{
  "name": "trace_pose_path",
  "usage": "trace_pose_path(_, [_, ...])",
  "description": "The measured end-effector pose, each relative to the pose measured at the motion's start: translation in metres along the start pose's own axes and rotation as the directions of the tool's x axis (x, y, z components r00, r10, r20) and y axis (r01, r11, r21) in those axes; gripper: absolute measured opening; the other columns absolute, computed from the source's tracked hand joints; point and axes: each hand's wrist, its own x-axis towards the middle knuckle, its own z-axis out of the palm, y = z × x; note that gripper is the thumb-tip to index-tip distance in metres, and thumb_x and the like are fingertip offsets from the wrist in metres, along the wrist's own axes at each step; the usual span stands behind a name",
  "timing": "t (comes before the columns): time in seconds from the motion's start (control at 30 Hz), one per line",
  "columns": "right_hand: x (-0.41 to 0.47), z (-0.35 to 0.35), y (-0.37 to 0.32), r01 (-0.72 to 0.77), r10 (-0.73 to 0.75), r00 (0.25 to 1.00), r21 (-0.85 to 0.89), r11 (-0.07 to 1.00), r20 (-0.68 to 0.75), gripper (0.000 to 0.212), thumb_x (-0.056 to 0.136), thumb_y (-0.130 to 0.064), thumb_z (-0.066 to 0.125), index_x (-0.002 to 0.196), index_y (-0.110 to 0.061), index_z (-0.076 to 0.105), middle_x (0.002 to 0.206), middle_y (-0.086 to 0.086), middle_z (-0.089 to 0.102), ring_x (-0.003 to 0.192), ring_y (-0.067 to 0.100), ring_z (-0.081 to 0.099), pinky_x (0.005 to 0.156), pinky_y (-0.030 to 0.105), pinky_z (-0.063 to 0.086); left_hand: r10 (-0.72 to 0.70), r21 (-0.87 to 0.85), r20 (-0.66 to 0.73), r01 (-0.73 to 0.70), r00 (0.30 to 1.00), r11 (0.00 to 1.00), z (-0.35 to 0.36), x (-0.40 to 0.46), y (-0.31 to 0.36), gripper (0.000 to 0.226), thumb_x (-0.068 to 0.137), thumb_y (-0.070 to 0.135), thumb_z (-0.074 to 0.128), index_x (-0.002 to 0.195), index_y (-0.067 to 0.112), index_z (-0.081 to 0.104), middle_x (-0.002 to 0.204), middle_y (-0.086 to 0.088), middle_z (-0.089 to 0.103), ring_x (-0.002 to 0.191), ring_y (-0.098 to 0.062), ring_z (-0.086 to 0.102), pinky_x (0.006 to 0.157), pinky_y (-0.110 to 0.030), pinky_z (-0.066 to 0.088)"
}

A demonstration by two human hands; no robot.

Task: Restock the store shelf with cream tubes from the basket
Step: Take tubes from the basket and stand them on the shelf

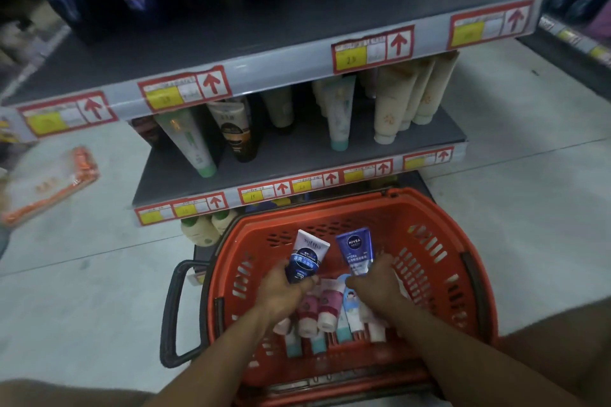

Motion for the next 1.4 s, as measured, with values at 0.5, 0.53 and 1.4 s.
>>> trace_pose_path(0.5, [-0.071, -0.048, -0.044, 0.367, -0.372, 0.922, -0.060, 0.928, -0.110, 0.041, 0.075, -0.031, 0.087, 0.104, -0.032, 0.058, 0.098, -0.006, 0.069, 0.084, 0.013, 0.069, 0.077, 0.043, 0.061, 0.235, -0.021, -0.196, -0.243, 0.952, 0.970, -0.040, -0.082, 0.049, 0.049, 0.075, 0.036, 0.094, 0.116, 0.025, 0.070, 0.102, 0.012, 0.075, 0.092, -0.003, 0.070, 0.073, -0.017, 0.055])
trace_pose_path(0.53, [-0.074, -0.050, -0.047, 0.387, -0.394, 0.911, -0.075, 0.919, -0.121, 0.040, 0.074, -0.032, 0.087, 0.103, -0.032, 0.059, 0.097, -0.007, 0.069, 0.083, 0.012, 0.069, 0.076, 0.042, 0.061, 0.243, -0.022, -0.210, -0.253, 0.947, 0.967, -0.043, -0.086, 0.052, 0.051, 0.074, 0.035, 0.095, 0.117, 0.025, 0.069, 0.103, 0.011, 0.075, 0.093, -0.004, 0.071, 0.073, -0.018, 0.055])
trace_pose_path(1.4, [-0.139, -0.061, -0.215, 0.685, -0.689, 0.703, -0.096, 0.723, -0.176, 0.062, 0.077, -0.040, 0.087, 0.118, -0.037, 0.041, 0.107, -0.012, 0.066, 0.094, 0.009, 0.067, 0.083, 0.037, 0.058, 0.353, -0.006, -0.671, -0.480, 0.653, 0.877, -0.159, -0.130, 0.133, 0.061, 0.076, 0.040, 0.090, 0.125, 0.031, 0.056, 0.109, 0.010, 0.071, 0.093, -0.006, 0.068, 0.081, -0.031, 0.060])
